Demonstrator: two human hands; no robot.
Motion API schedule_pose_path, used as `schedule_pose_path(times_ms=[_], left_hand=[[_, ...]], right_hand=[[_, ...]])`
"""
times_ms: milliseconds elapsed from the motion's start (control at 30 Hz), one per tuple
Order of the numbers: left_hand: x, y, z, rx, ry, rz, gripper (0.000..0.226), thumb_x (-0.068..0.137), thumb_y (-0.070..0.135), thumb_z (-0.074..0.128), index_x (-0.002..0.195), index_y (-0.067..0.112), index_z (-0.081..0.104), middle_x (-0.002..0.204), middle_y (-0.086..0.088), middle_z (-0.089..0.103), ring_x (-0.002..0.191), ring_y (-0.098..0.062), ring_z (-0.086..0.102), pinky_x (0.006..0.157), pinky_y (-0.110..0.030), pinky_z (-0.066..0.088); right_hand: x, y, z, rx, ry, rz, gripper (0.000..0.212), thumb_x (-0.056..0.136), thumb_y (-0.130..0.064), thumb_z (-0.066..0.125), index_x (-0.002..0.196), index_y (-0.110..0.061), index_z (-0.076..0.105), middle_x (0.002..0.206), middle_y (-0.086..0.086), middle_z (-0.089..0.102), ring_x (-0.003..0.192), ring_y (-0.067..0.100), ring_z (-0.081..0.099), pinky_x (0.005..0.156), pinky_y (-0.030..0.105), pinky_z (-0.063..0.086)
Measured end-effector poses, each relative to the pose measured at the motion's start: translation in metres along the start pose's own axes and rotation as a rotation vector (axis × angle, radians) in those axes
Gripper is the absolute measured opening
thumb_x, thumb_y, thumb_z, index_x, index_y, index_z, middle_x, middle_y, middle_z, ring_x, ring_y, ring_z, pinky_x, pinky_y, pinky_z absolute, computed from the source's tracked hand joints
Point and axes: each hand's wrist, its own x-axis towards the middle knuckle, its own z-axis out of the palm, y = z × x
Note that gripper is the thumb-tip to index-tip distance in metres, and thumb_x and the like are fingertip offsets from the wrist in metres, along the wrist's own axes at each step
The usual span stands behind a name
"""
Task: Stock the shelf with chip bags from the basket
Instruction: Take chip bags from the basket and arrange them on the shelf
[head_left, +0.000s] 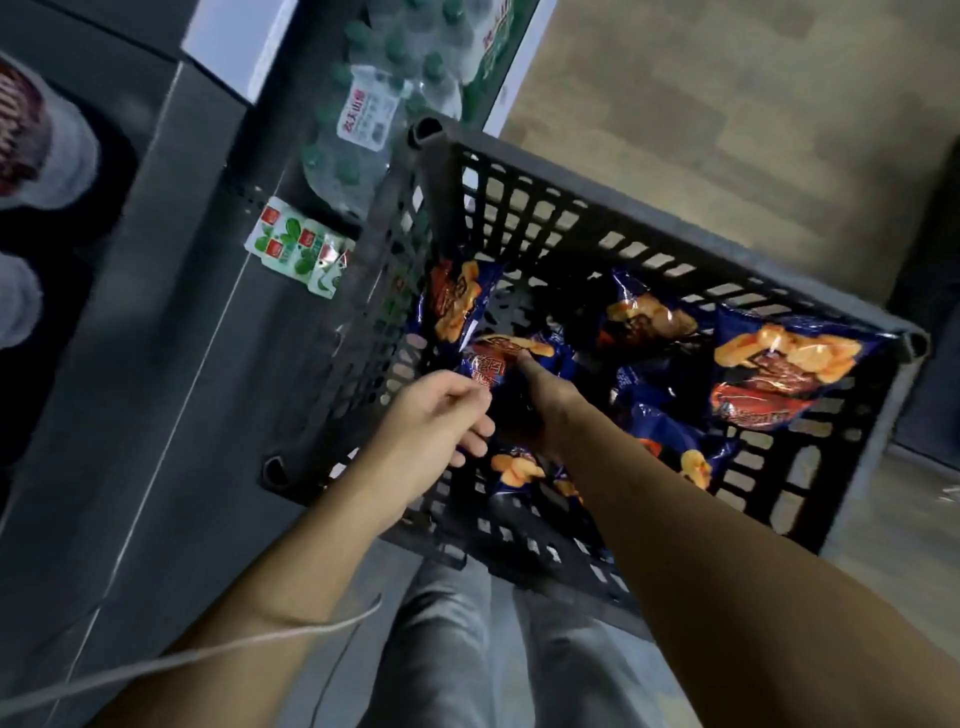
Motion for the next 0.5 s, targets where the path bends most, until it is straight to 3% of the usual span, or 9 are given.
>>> schedule_pose_path(times_ms=[167, 267, 367, 500], left_hand=[[0.001, -0.004, -0.003, 0.003, -0.018, -0.001, 0.010, 0.099, 0.020, 0.057, 0.100, 0.019, 0.067, 0.077, 0.002, 0.073, 0.070, -0.014, 0.066, 0.060, -0.025, 0.049], [-0.001, -0.005, -0.003, -0.001, -0.013, -0.007, 0.011, 0.099, 0.021, 0.056, 0.102, 0.018, 0.067, 0.077, 0.002, 0.073, 0.069, -0.013, 0.066, 0.060, -0.025, 0.048], [-0.007, -0.001, -0.002, -0.051, 0.003, -0.020, 0.013, 0.100, 0.021, 0.056, 0.104, 0.015, 0.067, 0.078, 0.000, 0.072, 0.070, -0.015, 0.065, 0.060, -0.026, 0.048], [-0.019, 0.008, -0.002, -0.099, 0.049, -0.018, 0.013, 0.099, 0.019, 0.057, 0.102, 0.012, 0.067, 0.078, -0.002, 0.072, 0.069, -0.016, 0.065, 0.059, -0.026, 0.048]], right_hand=[[0.007, -0.006, 0.015, 0.075, 0.067, 0.029, 0.052, 0.089, -0.048, 0.071, 0.118, -0.006, 0.064, 0.106, 0.021, 0.073, 0.083, 0.039, 0.074, 0.058, 0.046, 0.061], [0.005, 0.000, 0.012, 0.095, 0.080, 0.032, 0.044, 0.088, -0.036, 0.076, 0.117, -0.005, 0.066, 0.105, 0.020, 0.072, 0.084, 0.039, 0.074, 0.063, 0.048, 0.061], [-0.006, 0.007, 0.002, 0.130, 0.047, 0.012, 0.049, 0.082, -0.033, 0.081, 0.120, -0.006, 0.066, 0.105, 0.020, 0.075, 0.087, 0.041, 0.075, 0.073, 0.054, 0.062], [-0.047, 0.007, -0.015, 0.110, 0.031, -0.081, 0.045, 0.087, -0.033, 0.078, 0.118, -0.003, 0.066, 0.106, 0.019, 0.074, 0.086, 0.036, 0.074, 0.060, 0.040, 0.061]])
